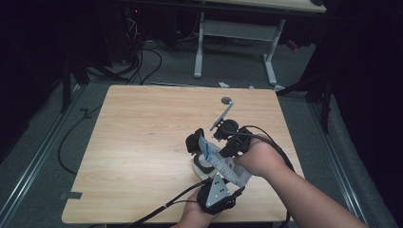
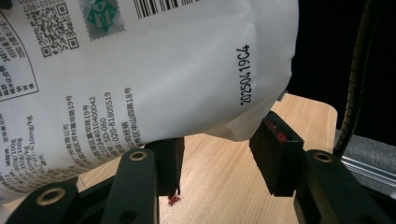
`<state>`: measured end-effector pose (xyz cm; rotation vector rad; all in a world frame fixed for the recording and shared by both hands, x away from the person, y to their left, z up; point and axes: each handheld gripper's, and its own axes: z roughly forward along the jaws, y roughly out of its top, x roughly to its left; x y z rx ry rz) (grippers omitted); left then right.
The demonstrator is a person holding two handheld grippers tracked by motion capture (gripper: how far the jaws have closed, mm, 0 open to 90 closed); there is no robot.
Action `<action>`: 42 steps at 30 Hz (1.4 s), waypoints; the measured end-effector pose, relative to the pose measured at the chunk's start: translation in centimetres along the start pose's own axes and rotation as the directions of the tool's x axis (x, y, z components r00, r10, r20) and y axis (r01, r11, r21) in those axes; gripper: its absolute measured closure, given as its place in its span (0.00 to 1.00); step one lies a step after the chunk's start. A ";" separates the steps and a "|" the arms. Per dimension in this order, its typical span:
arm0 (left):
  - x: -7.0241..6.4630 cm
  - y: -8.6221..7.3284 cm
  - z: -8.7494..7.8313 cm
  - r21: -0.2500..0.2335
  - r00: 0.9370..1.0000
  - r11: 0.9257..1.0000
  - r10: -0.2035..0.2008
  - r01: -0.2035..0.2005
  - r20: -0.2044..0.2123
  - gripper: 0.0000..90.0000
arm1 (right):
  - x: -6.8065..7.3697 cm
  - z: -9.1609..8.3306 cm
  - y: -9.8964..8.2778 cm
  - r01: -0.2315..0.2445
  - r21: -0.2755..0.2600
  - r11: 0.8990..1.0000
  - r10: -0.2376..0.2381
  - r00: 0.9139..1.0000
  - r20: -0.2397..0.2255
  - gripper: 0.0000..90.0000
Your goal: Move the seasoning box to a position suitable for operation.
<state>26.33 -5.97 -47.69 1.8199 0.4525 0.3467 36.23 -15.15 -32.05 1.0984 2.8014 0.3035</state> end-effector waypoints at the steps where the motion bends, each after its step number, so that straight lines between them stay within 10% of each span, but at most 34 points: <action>1: 0.0 0.0 0.0 0.000 1.000 1.000 -0.001 0.001 0.001 0.62 | 0.0 0.0 0.0 0.001 -0.001 1.000 -0.001 1.000 0.001 0.99; 42: -0.1 0.1 0.5 0.004 1.000 1.000 0.010 -0.010 -0.006 0.63 | -0.5 0.0 -0.4 -0.001 -0.010 1.000 0.001 1.000 0.002 0.99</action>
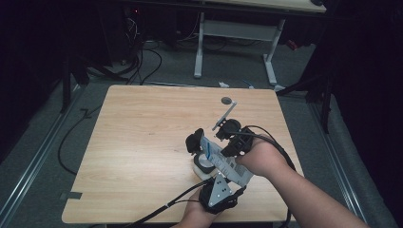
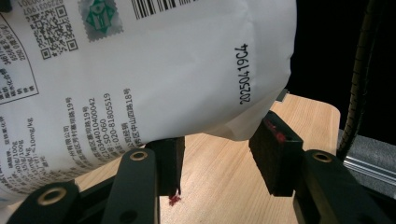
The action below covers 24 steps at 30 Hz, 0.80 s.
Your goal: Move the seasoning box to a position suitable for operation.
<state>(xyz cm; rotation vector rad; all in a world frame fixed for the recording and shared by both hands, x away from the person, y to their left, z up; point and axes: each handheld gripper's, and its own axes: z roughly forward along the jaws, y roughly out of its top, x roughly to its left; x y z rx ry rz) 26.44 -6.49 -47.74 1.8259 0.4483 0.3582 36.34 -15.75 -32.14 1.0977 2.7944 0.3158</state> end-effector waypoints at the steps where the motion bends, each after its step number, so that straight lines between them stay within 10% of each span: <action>1: 0.0 0.0 0.0 0.000 1.000 1.000 0.000 0.000 0.000 0.63 | 0.0 0.0 0.0 0.000 0.000 1.000 0.000 1.000 0.000 0.99; 24: 0.2 0.2 -0.2 -0.005 1.000 1.000 -0.008 0.008 -0.004 0.63 | 0.0 0.2 0.5 0.009 -0.001 1.000 -0.009 1.000 0.008 0.99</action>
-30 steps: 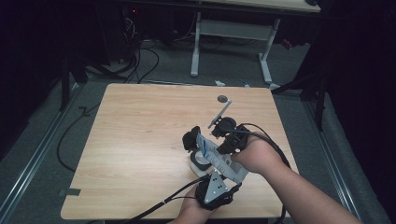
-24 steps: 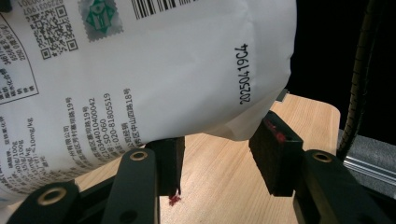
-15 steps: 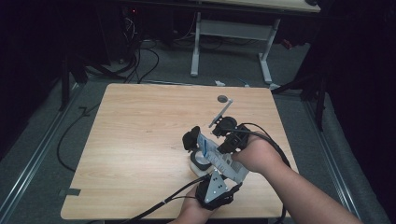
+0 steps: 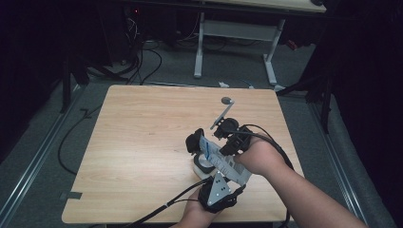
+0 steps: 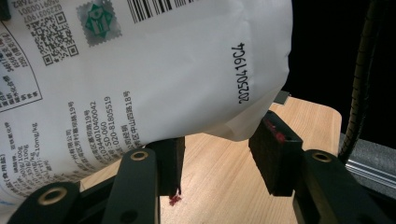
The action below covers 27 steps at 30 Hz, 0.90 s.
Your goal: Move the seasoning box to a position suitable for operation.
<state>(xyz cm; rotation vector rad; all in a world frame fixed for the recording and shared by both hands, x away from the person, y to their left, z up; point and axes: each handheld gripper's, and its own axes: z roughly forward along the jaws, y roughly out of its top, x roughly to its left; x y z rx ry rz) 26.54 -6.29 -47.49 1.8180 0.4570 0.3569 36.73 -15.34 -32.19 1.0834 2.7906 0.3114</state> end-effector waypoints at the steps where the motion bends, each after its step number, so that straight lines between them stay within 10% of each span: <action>1: 0.0 0.0 0.0 0.000 1.000 1.000 0.001 -0.001 -0.001 0.63 | 0.0 0.0 0.0 0.000 0.002 1.000 0.000 1.000 -0.001 0.99; 27: 0.0 0.1 -0.1 -0.007 1.000 1.000 0.005 -0.005 -0.004 0.63 | 0.0 -0.2 0.1 0.001 0.001 1.000 -0.001 1.000 -0.002 0.99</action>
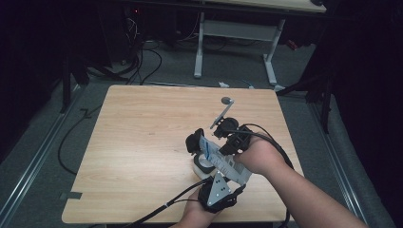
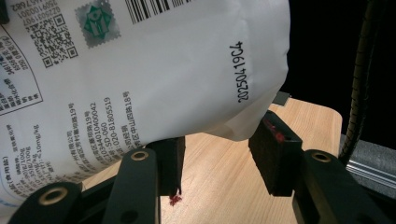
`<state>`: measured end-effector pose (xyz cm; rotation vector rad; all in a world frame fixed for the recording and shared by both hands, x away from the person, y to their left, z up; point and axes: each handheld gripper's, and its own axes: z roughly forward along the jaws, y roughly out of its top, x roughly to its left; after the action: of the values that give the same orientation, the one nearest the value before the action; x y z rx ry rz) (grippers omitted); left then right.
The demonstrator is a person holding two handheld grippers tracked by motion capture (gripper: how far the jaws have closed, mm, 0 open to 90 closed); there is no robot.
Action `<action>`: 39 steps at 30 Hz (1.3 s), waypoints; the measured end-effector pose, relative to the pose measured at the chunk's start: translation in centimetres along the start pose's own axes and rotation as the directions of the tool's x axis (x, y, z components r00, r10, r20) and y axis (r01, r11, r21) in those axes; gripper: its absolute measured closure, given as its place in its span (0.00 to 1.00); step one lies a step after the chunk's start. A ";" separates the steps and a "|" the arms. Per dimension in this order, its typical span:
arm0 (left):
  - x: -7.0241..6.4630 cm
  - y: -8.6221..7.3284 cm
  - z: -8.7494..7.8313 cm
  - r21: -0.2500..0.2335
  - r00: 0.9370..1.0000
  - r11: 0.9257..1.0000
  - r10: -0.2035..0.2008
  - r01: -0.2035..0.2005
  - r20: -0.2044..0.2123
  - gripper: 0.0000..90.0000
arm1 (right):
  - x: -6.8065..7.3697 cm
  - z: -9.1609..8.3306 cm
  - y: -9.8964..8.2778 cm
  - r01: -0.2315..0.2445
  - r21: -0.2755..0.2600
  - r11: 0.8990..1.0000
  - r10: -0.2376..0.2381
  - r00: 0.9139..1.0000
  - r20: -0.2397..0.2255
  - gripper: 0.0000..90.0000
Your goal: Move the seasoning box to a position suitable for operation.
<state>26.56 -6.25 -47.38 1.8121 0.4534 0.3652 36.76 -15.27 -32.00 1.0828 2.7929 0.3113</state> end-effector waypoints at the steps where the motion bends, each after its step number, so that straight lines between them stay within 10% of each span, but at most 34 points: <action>1: 0.0 0.0 0.0 0.000 1.000 1.000 -0.001 0.001 0.000 0.63 | 0.0 0.0 0.0 -0.001 0.000 1.000 0.001 1.000 -0.002 0.99; 39: 0.1 0.1 0.1 -0.009 1.000 1.000 -0.006 0.006 0.003 0.64 | -0.1 0.1 0.2 0.004 -0.001 1.000 -0.004 1.000 0.000 0.99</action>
<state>26.69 -6.28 -47.28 1.8020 0.4546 0.3601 37.03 -15.18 -32.04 1.0775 2.7937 0.3122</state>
